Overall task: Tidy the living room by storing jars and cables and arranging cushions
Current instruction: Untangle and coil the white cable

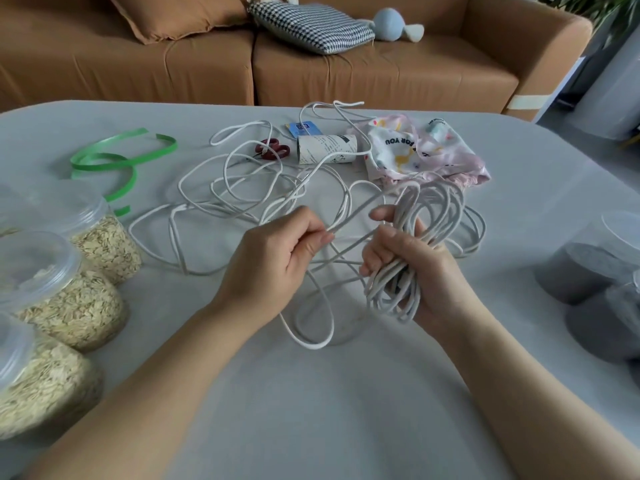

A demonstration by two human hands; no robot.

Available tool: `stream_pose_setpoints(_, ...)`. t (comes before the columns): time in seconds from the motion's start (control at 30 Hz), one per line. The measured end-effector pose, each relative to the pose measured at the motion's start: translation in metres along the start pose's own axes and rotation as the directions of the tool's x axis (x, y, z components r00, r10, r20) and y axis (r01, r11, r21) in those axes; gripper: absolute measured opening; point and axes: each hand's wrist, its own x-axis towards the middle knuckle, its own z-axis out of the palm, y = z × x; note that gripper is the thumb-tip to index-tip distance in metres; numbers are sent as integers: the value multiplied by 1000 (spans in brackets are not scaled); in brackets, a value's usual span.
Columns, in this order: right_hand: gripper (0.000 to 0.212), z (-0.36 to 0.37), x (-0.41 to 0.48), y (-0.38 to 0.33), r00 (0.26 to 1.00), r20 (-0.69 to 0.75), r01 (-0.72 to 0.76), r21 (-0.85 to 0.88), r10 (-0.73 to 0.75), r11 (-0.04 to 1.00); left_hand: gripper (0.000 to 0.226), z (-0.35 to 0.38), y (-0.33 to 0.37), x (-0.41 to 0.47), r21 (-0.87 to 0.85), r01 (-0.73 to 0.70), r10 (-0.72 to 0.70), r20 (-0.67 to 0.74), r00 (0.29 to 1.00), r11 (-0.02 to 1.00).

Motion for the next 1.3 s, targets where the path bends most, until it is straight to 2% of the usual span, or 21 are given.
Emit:
stream_pose_setpoints(0.1,17,2,-1,3,1000,6,-1,-67,1,998,31,1,1,1,37,-39,37,49,998,999)
stream_pose_setpoints(0.27,17,4,0,5,993,-9,116,-129,-118,985,30,2,2,2,29,-59,57,81,995,998)
stream_pose_setpoints(0.5,24,8,0,2,971,63,240,-178,-232,954,30,4,6,-1,1,-9,9,121,993,1000)
stream_pose_setpoints(0.57,13,10,1,2,970,7,239,-207,-243,949,27,6,8,-2,-6,-14,14,135,991,1000)
stream_pose_setpoints(0.63,12,11,2,-1,968,-80,228,-121,-239,966,22,6,7,-3,-18,0,3,172,985,1000)
stream_pose_setpoints(0.7,19,8,2,-8,987,-19,160,108,-159,981,15,5,3,-2,-22,4,1,215,977,1000)
stream_pose_setpoints(0.77,18,1,3,-17,980,200,-78,356,6,931,6,3,1,-2,-1,-26,25,230,973,1000)
stream_pose_setpoints(0.8,14,-2,5,-21,941,321,-240,417,105,877,6,3,1,-1,27,-58,51,233,971,998)
stream_pose_setpoints(0.87,11,-10,7,-24,833,473,-491,390,288,779,11,4,3,0,94,-145,119,236,964,985)
stream_pose_setpoints(0.93,10,-15,8,-24,724,537,-646,310,432,697,8,3,4,1,151,-210,180,188,965,966)
stream_pose_setpoints(1.03,8,-18,6,-23,617,595,-742,221,515,633,9,-2,-4,3,220,-172,169,33,985,960)
stream_pose_setpoints(1.13,8,-20,7,-23,570,629,-765,170,529,622,13,-8,-9,4,202,-66,80,-65,995,977)
stream_pose_setpoints(1.23,11,-25,6,-22,559,638,-758,136,529,638,9,-12,-12,3,5,73,-71,-164,984,997)
stream_pose_setpoints(1.3,13,-28,5,-21,574,615,-746,119,541,656,15,-14,-13,3,-117,150,-166,-150,975,982)
